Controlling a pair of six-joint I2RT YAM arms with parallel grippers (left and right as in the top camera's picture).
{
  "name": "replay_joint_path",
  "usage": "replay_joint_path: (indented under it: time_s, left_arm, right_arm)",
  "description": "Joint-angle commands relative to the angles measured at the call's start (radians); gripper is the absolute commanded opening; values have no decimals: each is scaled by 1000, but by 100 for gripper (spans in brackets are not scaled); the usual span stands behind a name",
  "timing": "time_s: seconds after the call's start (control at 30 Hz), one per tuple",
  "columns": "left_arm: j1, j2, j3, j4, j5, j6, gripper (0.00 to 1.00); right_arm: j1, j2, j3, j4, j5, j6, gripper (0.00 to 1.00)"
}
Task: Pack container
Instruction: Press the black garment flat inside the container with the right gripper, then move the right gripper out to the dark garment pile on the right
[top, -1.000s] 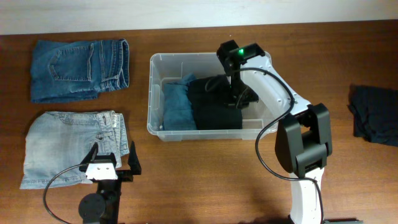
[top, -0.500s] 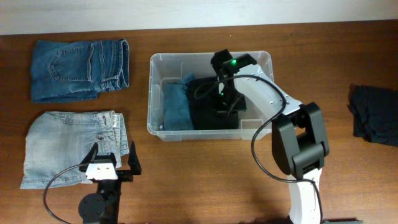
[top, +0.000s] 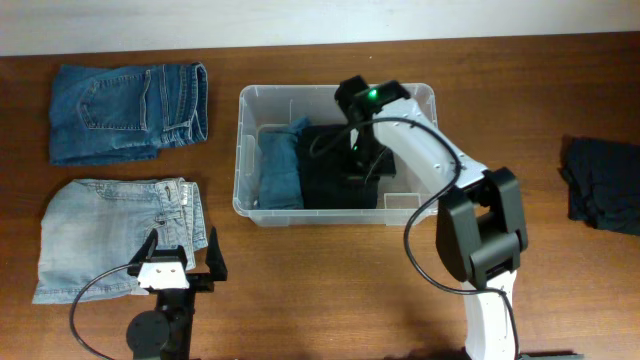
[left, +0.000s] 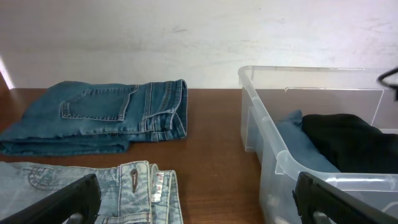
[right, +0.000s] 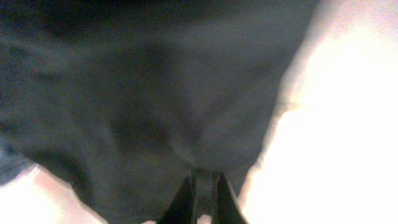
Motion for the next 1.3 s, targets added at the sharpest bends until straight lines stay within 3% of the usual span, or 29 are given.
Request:
replay_joint_path:
  time_s: [0.0, 0.07, 0.17, 0.2, 0.23, 0.27, 0.57, 0.67, 0.83, 1.17, 1.27]
  left_arm:
    - [6, -5, -4, -2, 11, 12, 99]
    - [6, -5, -4, -2, 11, 12, 99]
    - [6, -5, -4, -2, 11, 12, 99]
    - [6, -5, -4, -2, 11, 12, 99]
    - [6, -5, -4, -2, 11, 12, 99]
    - [6, -5, -4, -2, 11, 12, 99]
    - [6, -5, -4, -2, 11, 12, 99]
    - [6, -5, -4, -2, 11, 12, 99]
    - [6, -5, -4, -2, 11, 12, 99]
    - [6, -5, -4, -2, 11, 12, 99]
    - [6, -5, -4, -2, 11, 12, 99]
  right_arm:
    - [-33, -20, 150, -80, 116, 3, 8]
    - [-53, -39, 284, -169, 174, -29, 22]
    - [-91, -45, 448, -293, 269, -53, 72]
    - [-115, -45, 513, -344, 326, -53, 85]
    - [-143, -45, 563, -372, 384, -60, 89]
    - [-168, -54, 580, -372, 393, -98, 99]
    - [-558, -81, 584, -365, 436, -176, 98]
    - [-753, -47, 569, -338, 350, -179, 99]
    - [-923, 3, 557, -269, 173, -286, 99]
    - [-989, 164, 557, -220, 174, -392, 99]
    - [-997, 201, 557, -206, 190, -481, 100]
